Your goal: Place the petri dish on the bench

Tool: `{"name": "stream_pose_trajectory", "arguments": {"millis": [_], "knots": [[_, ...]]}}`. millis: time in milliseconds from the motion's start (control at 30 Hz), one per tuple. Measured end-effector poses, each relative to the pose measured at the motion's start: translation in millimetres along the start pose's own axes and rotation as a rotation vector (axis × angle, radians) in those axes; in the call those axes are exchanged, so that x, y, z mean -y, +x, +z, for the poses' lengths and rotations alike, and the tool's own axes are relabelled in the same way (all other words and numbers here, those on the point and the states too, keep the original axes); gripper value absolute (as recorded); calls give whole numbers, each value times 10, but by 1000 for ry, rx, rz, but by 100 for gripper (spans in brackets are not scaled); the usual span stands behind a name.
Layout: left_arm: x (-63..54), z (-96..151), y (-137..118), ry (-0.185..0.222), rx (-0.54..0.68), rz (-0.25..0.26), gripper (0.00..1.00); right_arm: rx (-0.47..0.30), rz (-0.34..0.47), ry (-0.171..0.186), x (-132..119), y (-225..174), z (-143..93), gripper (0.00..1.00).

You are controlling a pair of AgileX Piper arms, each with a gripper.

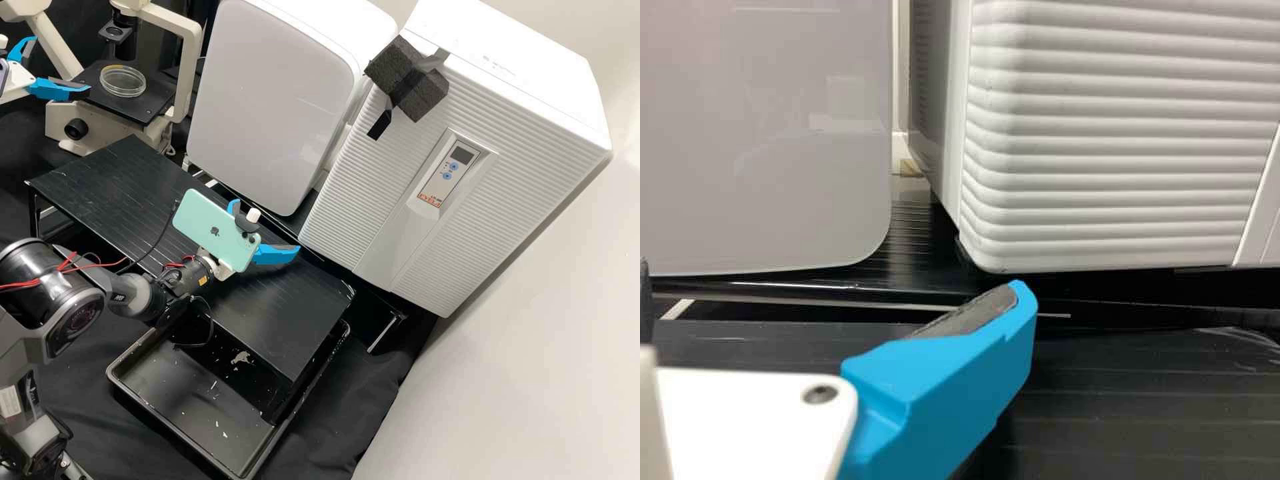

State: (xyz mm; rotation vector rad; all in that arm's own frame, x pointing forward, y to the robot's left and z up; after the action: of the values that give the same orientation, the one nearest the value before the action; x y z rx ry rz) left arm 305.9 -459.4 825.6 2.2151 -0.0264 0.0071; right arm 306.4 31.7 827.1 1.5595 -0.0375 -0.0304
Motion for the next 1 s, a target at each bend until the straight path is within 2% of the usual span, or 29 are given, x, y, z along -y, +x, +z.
{"name": "stream_pose_trajectory", "arguments": {"millis": [233, 300, 500, 567, 633, 767, 1000], "knots": [[0, 2, 0, 1, 2, 0, 100, 0, 0, 0, 0, 0, 0, 100], [-32, 12, 27, -3, 10, 9, 100, 0, 0, 0, 0, 0, 0, 100], [-209, 72, 157, -35, 56, 64, 100, 0, 0, 0, 0, 0, 0, 100], [-290, 84, 230, -64, 62, 94, 100, 0, 0, 0, 0, 0, 0, 100], [-323, 102, 287, -85, 80, 106, 100, 0, 0, 0, 0, 0, 0, 100], [-271, 135, 443, -122, 119, 78, 100, 0, 0, 0, 0, 0, 0, 100], [-5, 221, 611, -139, 140, -46, 100, 0, 0, 0, 0, 0, 0, 100]]}}
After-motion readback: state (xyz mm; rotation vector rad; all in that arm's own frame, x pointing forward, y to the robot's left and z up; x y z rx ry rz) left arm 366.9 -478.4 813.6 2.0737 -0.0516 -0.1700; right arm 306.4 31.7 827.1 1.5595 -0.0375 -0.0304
